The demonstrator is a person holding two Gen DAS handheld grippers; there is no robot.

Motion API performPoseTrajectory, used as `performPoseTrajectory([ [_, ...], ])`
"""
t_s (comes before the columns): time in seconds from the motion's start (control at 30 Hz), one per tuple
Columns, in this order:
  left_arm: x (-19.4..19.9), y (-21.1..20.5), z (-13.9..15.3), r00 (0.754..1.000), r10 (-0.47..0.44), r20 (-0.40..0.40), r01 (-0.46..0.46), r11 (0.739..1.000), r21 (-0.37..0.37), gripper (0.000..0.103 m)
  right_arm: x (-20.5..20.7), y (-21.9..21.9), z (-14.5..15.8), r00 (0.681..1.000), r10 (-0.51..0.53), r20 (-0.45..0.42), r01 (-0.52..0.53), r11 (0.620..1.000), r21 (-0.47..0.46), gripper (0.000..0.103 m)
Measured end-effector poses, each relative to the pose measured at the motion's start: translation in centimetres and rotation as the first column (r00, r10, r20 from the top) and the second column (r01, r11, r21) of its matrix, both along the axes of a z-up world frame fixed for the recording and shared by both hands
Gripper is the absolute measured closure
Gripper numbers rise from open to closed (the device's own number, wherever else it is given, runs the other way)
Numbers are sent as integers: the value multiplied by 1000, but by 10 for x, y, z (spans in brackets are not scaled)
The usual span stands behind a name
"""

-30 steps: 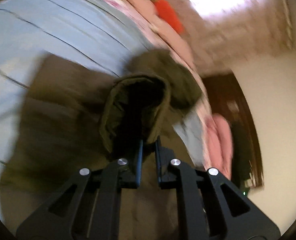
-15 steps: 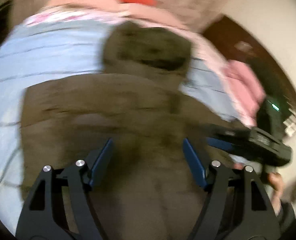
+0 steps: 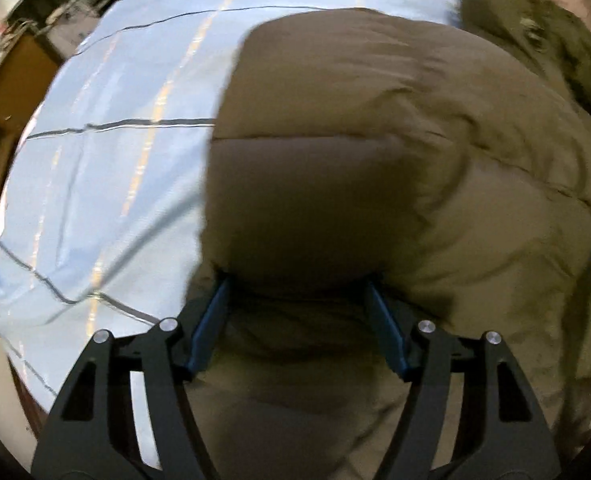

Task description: Fold large clothes

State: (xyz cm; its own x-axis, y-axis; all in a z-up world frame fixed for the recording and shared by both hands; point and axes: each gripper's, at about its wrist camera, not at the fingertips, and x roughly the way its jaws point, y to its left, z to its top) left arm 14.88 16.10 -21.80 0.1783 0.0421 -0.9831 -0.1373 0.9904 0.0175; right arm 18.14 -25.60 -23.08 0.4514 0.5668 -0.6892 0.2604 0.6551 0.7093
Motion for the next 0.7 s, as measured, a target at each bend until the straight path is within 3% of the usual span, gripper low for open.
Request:
performPoseTrajectory([
  [0.03, 2, 6, -3, 1000, 19, -8, -19, 1000, -3, 34, 4, 7, -2, 999, 43, -10, -43, 999, 22, 1],
  [0.1, 6, 19, -5, 999, 44, -23, -44, 999, -23, 34, 4, 25, -4, 992, 124, -18, -123, 991, 43, 16],
  [0.17, 8, 21, -4, 999, 33, -23, -33, 999, -2, 32, -2, 42, -2, 982, 176, -67, -179, 983, -49, 91],
  [0.3, 12, 18, -4, 999, 0, -33, 2, 998, 60, 30, -22, 50, -2, 965, 209, -162, -224, 971, -81, 95],
  [0.5, 11, 16, -14, 995, -67, -78, 72, 996, 55, 28, -65, 36, 15, 937, 229, -264, -268, 956, -120, 96],
  [0.6, 7, 23, -14, 993, -82, -87, 84, 996, 19, 27, -77, 15, 21, 945, 190, -265, -241, 954, -177, 96],
  [0.7, 7, 28, -6, 996, -58, -72, 57, 998, -16, 27, -76, -3, 14, 963, 145, -227, -185, 969, -166, 95],
])
